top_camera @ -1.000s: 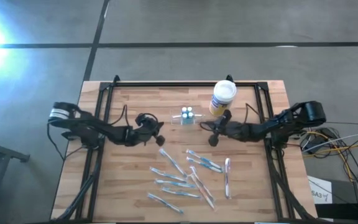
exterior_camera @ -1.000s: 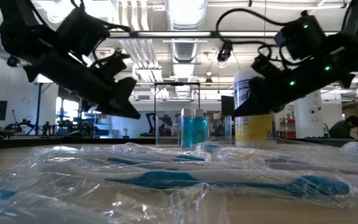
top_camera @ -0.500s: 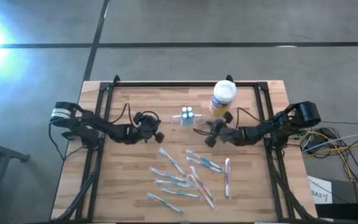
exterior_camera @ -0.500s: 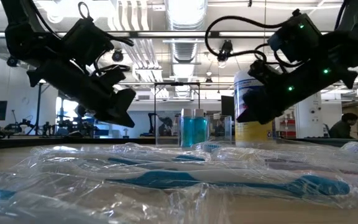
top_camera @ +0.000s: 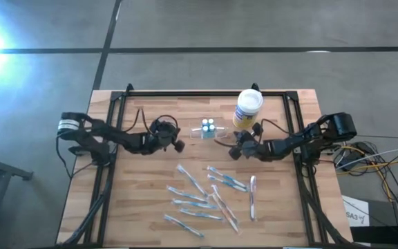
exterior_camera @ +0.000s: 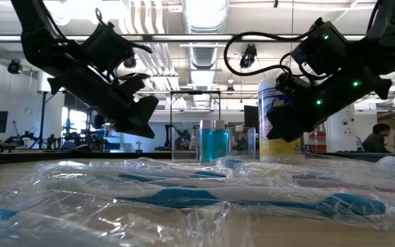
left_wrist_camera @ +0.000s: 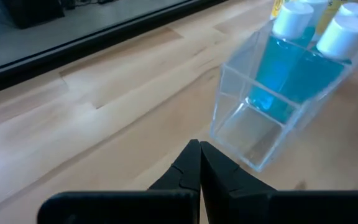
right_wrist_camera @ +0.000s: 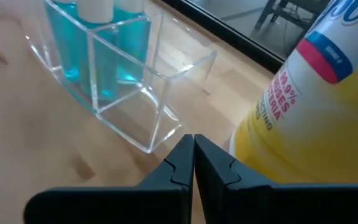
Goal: Pick & Place toothbrushing station
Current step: Adjust the transparent organizer
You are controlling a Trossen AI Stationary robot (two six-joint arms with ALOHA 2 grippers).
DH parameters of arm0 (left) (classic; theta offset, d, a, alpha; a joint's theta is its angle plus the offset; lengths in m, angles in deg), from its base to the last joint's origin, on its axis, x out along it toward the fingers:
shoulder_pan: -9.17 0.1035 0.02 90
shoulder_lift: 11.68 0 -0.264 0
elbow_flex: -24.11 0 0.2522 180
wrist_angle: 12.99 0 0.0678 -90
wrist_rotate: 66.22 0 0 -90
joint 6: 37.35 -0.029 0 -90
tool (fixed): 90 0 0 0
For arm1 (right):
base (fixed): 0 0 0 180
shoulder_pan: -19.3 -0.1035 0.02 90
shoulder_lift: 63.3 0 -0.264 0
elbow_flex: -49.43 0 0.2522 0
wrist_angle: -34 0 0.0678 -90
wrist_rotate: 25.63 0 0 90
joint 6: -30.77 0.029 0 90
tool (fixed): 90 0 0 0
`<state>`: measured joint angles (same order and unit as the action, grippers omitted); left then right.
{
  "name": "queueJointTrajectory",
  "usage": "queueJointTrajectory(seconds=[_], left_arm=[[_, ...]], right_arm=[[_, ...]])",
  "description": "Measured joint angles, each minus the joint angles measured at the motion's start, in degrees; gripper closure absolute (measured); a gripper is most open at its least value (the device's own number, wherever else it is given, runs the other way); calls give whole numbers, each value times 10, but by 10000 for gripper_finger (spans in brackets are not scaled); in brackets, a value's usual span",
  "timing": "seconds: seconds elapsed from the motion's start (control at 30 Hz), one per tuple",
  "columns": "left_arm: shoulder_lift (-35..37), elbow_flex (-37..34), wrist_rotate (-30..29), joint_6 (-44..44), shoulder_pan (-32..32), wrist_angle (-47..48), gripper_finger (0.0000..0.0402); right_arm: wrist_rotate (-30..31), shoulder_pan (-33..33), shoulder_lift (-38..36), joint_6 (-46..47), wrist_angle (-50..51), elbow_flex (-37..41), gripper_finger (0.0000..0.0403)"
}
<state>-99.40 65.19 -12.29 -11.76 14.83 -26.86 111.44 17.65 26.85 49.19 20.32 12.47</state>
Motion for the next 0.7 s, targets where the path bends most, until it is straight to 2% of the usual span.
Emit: queueJointTrajectory(seconds=[0.23,0.4,0.57,0.7], left_arm=[[0,6,50,-18,26,0,399],[0,6,63,-18,30,0,399],[-8,6,82,-35,33,1,399],[-20,6,83,-34,38,0,399]], right_arm=[[-59,36,0,-24,-3,0,394],[-71,58,0,-48,-16,0,394],[-156,82,-1,-68,-53,0,394],[-159,87,-1,-69,-49,-1,394]])
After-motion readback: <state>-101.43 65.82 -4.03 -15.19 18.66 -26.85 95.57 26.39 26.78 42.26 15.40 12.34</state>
